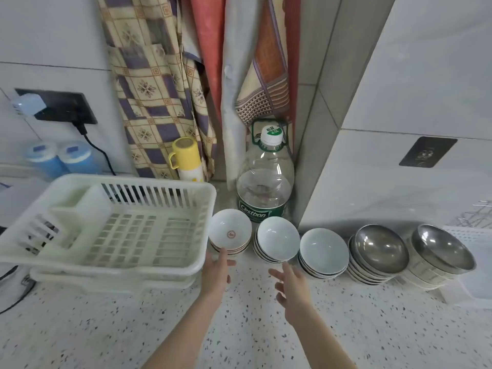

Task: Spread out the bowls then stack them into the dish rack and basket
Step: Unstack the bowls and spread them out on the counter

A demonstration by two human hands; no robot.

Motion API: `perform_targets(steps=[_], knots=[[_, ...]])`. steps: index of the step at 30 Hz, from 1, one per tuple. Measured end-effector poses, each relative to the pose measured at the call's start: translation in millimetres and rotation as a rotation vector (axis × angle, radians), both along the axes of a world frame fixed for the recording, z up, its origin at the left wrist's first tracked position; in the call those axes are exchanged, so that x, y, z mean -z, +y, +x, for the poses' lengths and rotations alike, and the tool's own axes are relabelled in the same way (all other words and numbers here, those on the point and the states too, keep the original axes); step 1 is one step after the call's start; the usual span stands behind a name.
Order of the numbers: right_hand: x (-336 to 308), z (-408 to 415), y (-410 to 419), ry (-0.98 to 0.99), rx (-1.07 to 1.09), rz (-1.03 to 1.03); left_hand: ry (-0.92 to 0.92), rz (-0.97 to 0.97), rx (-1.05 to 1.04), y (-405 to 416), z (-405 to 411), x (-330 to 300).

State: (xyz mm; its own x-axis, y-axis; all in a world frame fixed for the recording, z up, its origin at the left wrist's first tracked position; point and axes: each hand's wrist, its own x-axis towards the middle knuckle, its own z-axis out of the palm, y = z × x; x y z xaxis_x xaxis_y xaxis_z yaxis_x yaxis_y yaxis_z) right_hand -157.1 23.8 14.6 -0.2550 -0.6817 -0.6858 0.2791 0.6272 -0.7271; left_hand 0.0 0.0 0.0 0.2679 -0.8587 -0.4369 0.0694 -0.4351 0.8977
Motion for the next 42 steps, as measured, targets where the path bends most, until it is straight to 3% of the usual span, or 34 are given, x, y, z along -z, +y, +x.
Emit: perform_targets(steps=[9,15,33,42], knots=[[11,19,-21,0.150,0.167,-0.117,0.097,-0.083,-0.108,-17,0,-3],[16,26,-32,0.237,0.276,-0.121,0.071,0.027,-0.122,-27,3,1],[5,36,-40,0.189,0.376,-0.206,0.143,0.058,-0.116,-32,3,2],[-6,40,-36,0.205,0.392,-0.301,0.203,-0.023,-0.061,-26,2,-5]])
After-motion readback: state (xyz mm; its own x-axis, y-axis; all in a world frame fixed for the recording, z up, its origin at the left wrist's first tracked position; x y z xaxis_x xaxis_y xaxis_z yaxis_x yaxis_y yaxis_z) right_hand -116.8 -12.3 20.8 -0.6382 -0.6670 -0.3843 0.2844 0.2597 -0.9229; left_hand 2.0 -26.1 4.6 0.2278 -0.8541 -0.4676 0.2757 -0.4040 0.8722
